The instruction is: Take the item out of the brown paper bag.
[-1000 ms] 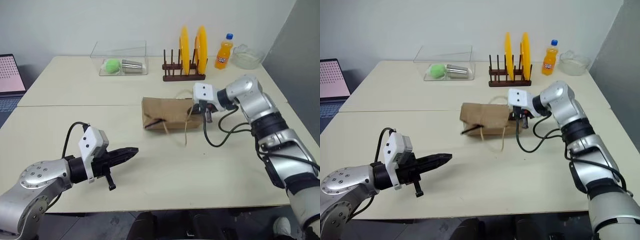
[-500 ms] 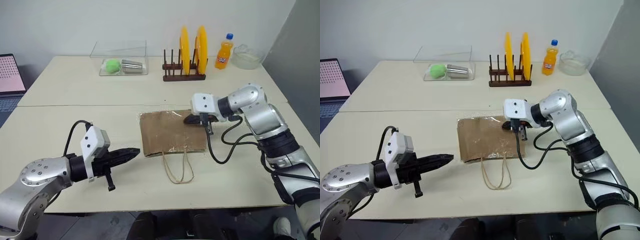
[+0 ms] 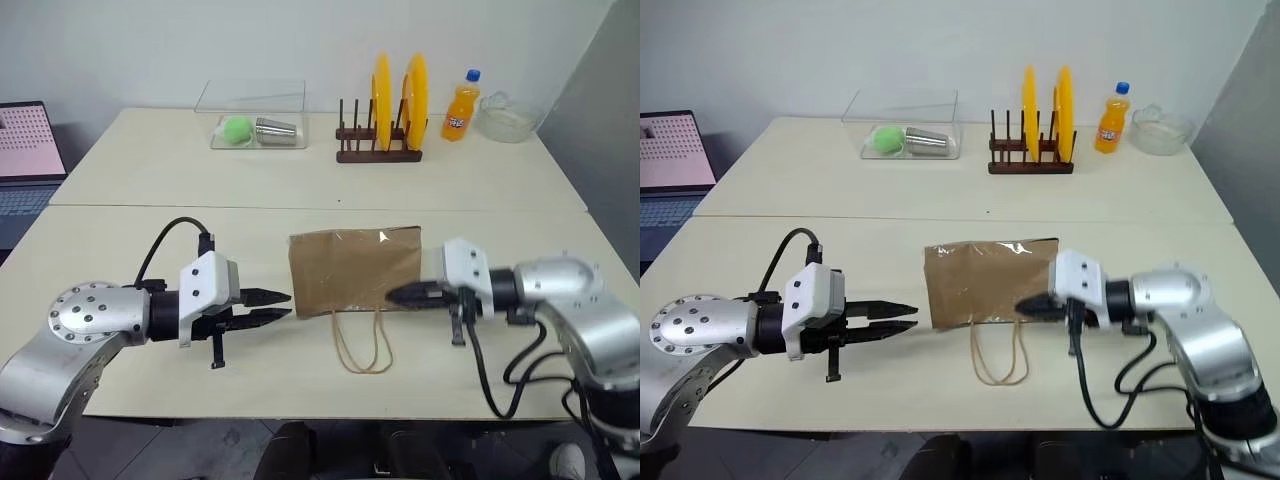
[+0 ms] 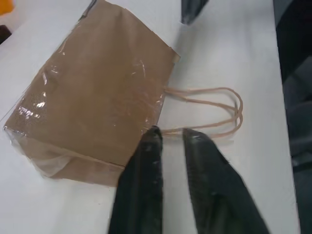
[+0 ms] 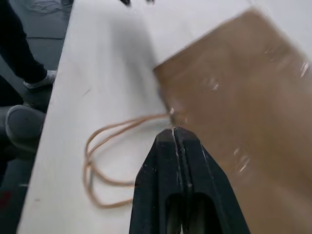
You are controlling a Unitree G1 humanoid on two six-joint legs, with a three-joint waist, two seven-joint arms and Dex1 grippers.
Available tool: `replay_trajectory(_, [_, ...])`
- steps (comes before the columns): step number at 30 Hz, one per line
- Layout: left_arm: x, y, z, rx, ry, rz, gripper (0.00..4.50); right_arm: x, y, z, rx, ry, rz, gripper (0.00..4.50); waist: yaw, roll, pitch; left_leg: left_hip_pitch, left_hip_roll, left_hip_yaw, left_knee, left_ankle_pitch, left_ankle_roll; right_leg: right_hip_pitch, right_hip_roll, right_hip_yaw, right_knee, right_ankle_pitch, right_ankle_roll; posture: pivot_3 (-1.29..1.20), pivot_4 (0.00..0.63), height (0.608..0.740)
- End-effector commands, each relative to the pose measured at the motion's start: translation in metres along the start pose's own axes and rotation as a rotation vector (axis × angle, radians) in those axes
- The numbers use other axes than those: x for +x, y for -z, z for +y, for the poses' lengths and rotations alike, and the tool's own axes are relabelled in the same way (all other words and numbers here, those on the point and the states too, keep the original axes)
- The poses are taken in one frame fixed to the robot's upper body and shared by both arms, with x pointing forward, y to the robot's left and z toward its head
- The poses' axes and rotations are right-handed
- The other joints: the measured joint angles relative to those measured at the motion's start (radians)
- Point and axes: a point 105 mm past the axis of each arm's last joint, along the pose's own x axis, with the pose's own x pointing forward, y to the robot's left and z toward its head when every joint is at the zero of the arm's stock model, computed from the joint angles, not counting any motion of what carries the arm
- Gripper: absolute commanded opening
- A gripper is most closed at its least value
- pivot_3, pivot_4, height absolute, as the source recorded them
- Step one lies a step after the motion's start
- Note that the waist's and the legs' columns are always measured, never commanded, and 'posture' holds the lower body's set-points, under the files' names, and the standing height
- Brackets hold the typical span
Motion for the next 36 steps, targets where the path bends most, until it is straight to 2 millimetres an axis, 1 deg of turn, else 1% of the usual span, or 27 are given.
replay_trajectory(1, [0.007, 0.0, 0.001, 0.204, 0.098, 0.041, 2.12, -0.005, -0.012, 0.013, 0.029, 0.079, -0.051, 0.97, -0.003, 0.0, 0.0, 0.0, 0.0, 0.0, 0.0, 0.0, 0.0, 0.0, 0.0, 0.0, 0.0, 0.0, 0.0, 0.0, 0.15, 0.74])
replay_trajectory(2, [0.011, 0.0, 0.004, 0.246, 0.114, 0.04, 2.4, -0.005, -0.011, 0.018, 0.054, 0.089, -0.056, 1.27, -0.003, 0.0, 0.0, 0.001, 0.0, 0.001, 0.0, 0.0, 0.0, 0.0, 0.0, 0.001, 0.0, 0.0, 0.0, 0.0, 0.15, 0.74])
replay_trajectory(3, [0.015, -0.001, 0.007, 0.287, 0.129, 0.041, 2.74, -0.004, -0.011, 0.022, 0.07, 0.092, -0.058, 1.7, -0.005, 0.0, 0.0, 0.001, 0.0, 0.001, 0.0, 0.0, 0.0, 0.0, 0.0, 0.001, 0.001, 0.0, 0.0, 0.0, 0.15, 0.74])
replay_trajectory(4, [0.021, -0.001, 0.008, 0.337, 0.16, 0.037, 3.02, -0.004, -0.01, 0.028, 0.091, 0.097, -0.055, 2.0, -0.004, 0.0, 0.0, 0.001, 0.001, 0.001, 0.0, 0.0, 0.0, 0.0, 0.001, 0.0, 0.001, 0.0, 0.0, 0.0, 0.15, 0.74])
replay_trajectory(5, [0.027, -0.001, 0.008, 0.38, 0.188, 0.033, 3.03, -0.004, -0.009, 0.033, 0.108, 0.102, -0.051, 2.33, -0.002, 0.0, 0.0, 0.001, 0.001, 0.001, 0.0, 0.0, 0.0, 0.0, 0.001, 0.0, 0.001, 0.0, 0.0, 0.0, 0.15, 0.74])
replay_trajectory(10, [0.054, 0.003, 0.009, 0.537, 0.278, 0.004, 3.03, -0.008, -0.004, 0.043, 0.19, 0.165, -0.034, 2.33, -0.003, 0.0, 0.0, 0.0, 0.0, 0.001, 0.0, 0.0, 0.0, 0.0, 0.001, 0.0, 0.0, 0.0, 0.001, 0.0, 0.15, 0.74])
replay_trajectory(16, [0.081, 0.009, 0.01, 0.659, 0.346, -0.021, 3.03, -0.017, 0.0, 0.05, 0.256, 0.232, -0.02, 2.33, -0.003, 0.0, 0.0, 0.0, 0.0, 0.0, 0.0, 0.0, 0.0, 0.0, 0.002, 0.0, 0.0, 0.0, 0.001, 0.0, 0.15, 0.74])
replay_trajectory(23, [0.094, 0.017, 0.008, 0.721, 0.395, -0.028, 3.03, -0.023, 0.007, 0.058, 0.294, 0.244, 0.002, 2.33, -0.004, 0.0, 0.0, 0.0, 0.0, 0.0, 0.001, 0.0, 0.0, 0.001, 0.002, 0.0, 0.0, 0.0, 0.001, 0.0, 0.15, 0.74])
replay_trajectory(28, [0.099, 0.022, 0.007, 0.742, 0.412, -0.026, 3.03, -0.025, 0.01, 0.062, 0.309, 0.246, 0.009, 2.33, -0.004, 0.0, -0.001, 0.001, 0.0, 0.0, 0.001, 0.0, 0.0, 0.003, 0.002, 0.0, -0.001, 0.0, 0.002, 0.0, 0.15, 0.74])
replay_trajectory(34, [0.102, 0.026, 0.003, 0.757, 0.429, -0.024, 3.03, -0.027, 0.009, 0.065, 0.313, 0.248, 0.007, 2.33, -0.004, 0.0, -0.001, 0.002, 0.0, -0.001, 0.001, 0.0, 0.001, 0.005, 0.002, -0.001, -0.002, -0.001, 0.002, 0.0, 0.15, 0.74])
replay_trajectory(36, [0.108, 0.028, 0.0, 0.769, 0.436, -0.026, 3.03, -0.027, 0.008, 0.064, 0.312, 0.25, 0.004, 2.33, -0.004, -0.001, -0.001, 0.002, 0.0, -0.002, 0.001, 0.0, 0.0, 0.005, 0.003, -0.001, -0.002, -0.001, 0.003, 0.0, 0.15, 0.74])
